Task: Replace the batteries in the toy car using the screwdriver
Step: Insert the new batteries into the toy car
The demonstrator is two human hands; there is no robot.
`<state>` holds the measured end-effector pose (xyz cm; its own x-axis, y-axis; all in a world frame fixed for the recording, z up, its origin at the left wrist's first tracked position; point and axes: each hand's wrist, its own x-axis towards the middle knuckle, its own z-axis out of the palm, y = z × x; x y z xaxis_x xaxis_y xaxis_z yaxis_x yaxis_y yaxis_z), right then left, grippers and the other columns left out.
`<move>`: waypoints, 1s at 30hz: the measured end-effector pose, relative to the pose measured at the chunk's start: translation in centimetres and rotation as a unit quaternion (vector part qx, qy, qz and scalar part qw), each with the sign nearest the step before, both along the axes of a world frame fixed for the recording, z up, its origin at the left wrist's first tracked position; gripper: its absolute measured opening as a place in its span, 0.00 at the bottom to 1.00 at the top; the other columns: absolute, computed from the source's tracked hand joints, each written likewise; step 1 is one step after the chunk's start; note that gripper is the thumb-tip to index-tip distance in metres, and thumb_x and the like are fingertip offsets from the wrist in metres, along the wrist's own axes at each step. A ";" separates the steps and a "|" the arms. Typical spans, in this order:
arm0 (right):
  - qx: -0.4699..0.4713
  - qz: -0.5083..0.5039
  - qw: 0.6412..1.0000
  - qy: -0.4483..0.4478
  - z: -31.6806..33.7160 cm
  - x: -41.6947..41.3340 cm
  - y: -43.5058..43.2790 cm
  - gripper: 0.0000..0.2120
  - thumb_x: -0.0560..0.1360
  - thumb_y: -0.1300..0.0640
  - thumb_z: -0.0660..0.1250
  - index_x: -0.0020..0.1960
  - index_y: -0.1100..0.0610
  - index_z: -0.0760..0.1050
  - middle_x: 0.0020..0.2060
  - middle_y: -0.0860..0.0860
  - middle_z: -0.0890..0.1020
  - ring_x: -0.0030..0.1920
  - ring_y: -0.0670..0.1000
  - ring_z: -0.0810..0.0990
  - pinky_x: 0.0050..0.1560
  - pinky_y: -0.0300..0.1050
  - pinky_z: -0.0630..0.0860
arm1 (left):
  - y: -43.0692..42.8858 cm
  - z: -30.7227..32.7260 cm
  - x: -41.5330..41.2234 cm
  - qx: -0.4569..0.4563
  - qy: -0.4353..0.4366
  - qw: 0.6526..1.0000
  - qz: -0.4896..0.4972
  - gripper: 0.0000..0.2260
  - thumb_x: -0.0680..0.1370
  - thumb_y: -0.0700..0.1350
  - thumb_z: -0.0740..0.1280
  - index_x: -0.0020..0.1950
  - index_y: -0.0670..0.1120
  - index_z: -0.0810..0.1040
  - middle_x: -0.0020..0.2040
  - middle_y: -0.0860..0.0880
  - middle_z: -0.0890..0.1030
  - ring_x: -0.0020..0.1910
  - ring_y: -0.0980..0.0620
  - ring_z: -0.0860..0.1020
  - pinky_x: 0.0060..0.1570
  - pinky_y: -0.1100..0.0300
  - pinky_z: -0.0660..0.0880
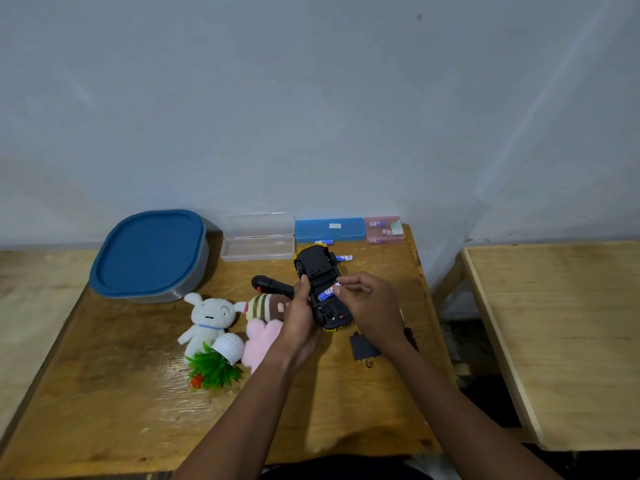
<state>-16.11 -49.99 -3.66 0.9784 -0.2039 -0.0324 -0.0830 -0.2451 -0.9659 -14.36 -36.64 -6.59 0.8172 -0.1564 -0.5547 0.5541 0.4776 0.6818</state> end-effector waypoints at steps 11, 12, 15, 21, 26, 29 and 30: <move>-0.191 -0.027 0.976 -0.101 -1.3 -0.9 0.7 0.10 0.75 0.50 0.72 0.56 0.49 0.84 0.47 0.38 0.84 0.51 0.46 0.75 0.48 0.30 0.68 | -0.7 0.5 0.2 -0.058 0.043 0.997 0.022 0.27 0.84 0.60 0.51 0.74 0.44 0.72 0.66 0.37 0.79 0.65 0.40 0.79 0.55 0.48 0.79; -0.202 -0.029 0.973 -0.105 -1.5 -0.8 0.7 0.10 0.75 0.51 0.72 0.56 0.49 0.84 0.48 0.39 0.84 0.51 0.46 0.75 0.48 0.31 0.68 | -0.8 0.4 0.3 -0.060 0.044 0.997 0.022 0.27 0.84 0.61 0.51 0.74 0.44 0.72 0.66 0.37 0.79 0.64 0.40 0.79 0.54 0.48 0.80; -0.236 -0.038 0.964 -0.121 -1.7 -0.7 0.7 0.11 0.76 0.52 0.72 0.57 0.51 0.84 0.48 0.41 0.85 0.50 0.47 0.74 0.46 0.29 0.67 | -1.0 0.3 0.6 -0.056 0.045 0.997 0.024 0.27 0.84 0.61 0.51 0.73 0.45 0.73 0.66 0.37 0.80 0.64 0.41 0.80 0.53 0.49 0.80; -0.339 -0.040 0.916 -0.211 -2.2 -0.5 0.5 0.12 0.77 0.55 0.68 0.57 0.57 0.83 0.49 0.48 0.83 0.49 0.51 0.74 0.45 0.37 0.73 | -1.4 0.3 1.2 -0.035 0.044 0.998 0.023 0.27 0.84 0.60 0.52 0.72 0.44 0.74 0.67 0.36 0.78 0.64 0.40 0.79 0.51 0.51 0.82; -0.392 -0.021 0.887 -0.244 -2.7 -0.2 0.2 0.12 0.79 0.55 0.66 0.58 0.60 0.82 0.53 0.52 0.81 0.50 0.53 0.75 0.48 0.43 0.75 | -1.4 -0.2 1.7 -0.030 0.044 0.999 0.012 0.27 0.84 0.61 0.52 0.71 0.44 0.75 0.65 0.37 0.80 0.59 0.42 0.81 0.54 0.49 0.80; -0.413 -0.008 0.881 -0.230 -3.0 0.0 -0.3 0.10 0.79 0.56 0.68 0.57 0.60 0.82 0.57 0.54 0.80 0.54 0.53 0.74 0.51 0.45 0.76 | -1.2 -0.6 2.0 -0.014 0.041 0.999 0.003 0.27 0.84 0.62 0.52 0.71 0.45 0.75 0.65 0.38 0.80 0.63 0.39 0.80 0.59 0.45 0.78; -0.417 -0.003 0.879 -0.229 -3.1 0.1 -0.4 0.10 0.78 0.57 0.69 0.57 0.60 0.82 0.57 0.54 0.80 0.54 0.54 0.75 0.51 0.46 0.76 | -1.2 -0.7 2.0 -0.012 0.041 0.999 0.002 0.27 0.84 0.62 0.52 0.72 0.46 0.74 0.65 0.38 0.80 0.65 0.38 0.79 0.61 0.44 0.78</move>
<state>-15.96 -50.39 -6.76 0.8487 0.0250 0.5283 0.2641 -0.8854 -0.3824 -12.34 -37.80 -7.29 0.7701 -0.1665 -0.6158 0.6053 0.4952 0.6232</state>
